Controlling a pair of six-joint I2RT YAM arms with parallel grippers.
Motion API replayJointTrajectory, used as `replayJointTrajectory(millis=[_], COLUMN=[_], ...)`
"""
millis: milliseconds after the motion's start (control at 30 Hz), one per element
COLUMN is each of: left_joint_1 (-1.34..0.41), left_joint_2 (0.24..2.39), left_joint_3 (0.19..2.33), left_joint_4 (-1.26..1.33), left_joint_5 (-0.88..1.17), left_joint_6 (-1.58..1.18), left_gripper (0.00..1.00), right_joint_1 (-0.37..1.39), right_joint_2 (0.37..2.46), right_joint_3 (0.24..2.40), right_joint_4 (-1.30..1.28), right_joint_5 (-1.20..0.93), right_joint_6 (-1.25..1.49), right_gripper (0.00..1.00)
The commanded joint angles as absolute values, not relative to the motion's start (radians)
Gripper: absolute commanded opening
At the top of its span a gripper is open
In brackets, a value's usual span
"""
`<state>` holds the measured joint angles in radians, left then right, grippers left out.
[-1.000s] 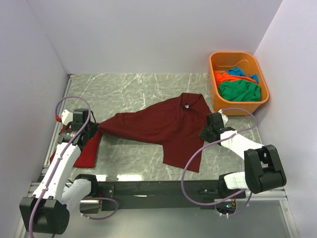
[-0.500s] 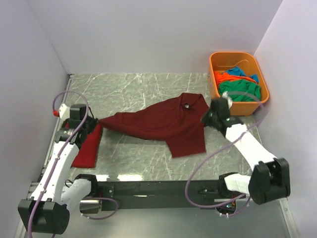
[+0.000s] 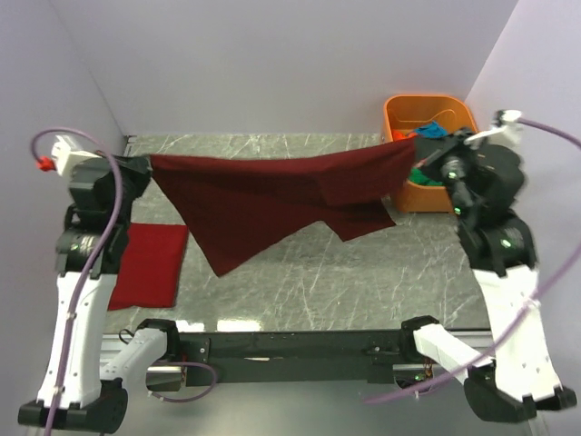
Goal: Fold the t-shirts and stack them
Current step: Flatten the tshirt out
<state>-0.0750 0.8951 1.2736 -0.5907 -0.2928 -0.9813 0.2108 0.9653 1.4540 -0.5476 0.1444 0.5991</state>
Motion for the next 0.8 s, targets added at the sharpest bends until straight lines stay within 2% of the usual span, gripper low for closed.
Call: replayJointTrajectory(millis=[0,167,367,567,767], left_joint_1=[-0.068,-0.069,-0.067,-0.067,-0.054], left_joint_2=[0.845,0.807,0.81,0.969,1.219], left_joint_3=[1.394,1.485,1.516,1.551,1.667], left_joint_4=[-0.545,-0.56,-0.511,-0.402,-0.243], left_joint_5=[-0.29,-0.284,-0.304,-0.31,-0.304], left_joint_6=[-0.93,-0.922,-0.919,-0.934,-0.914], left_gripper=[0.0,0.01,0.01,0.01,0.01], right_joint_1=[0.201,0.201,0.201,0.201,0.189], right_joint_2=[0.902,0.85,0.853,0.952,1.171], right_joint_3=[1.615,1.726,1.744,1.626,1.652], right_joint_4=[-0.618,-0.629,-0.545,-0.292,-0.092], right_joint_5=[0.207,0.193,0.196,0.196,0.169], right_joint_6=[0.538,0.514,0.486,0.471,0.448], right_gripper=[0.0,0.0,0.0,0.0,0.0])
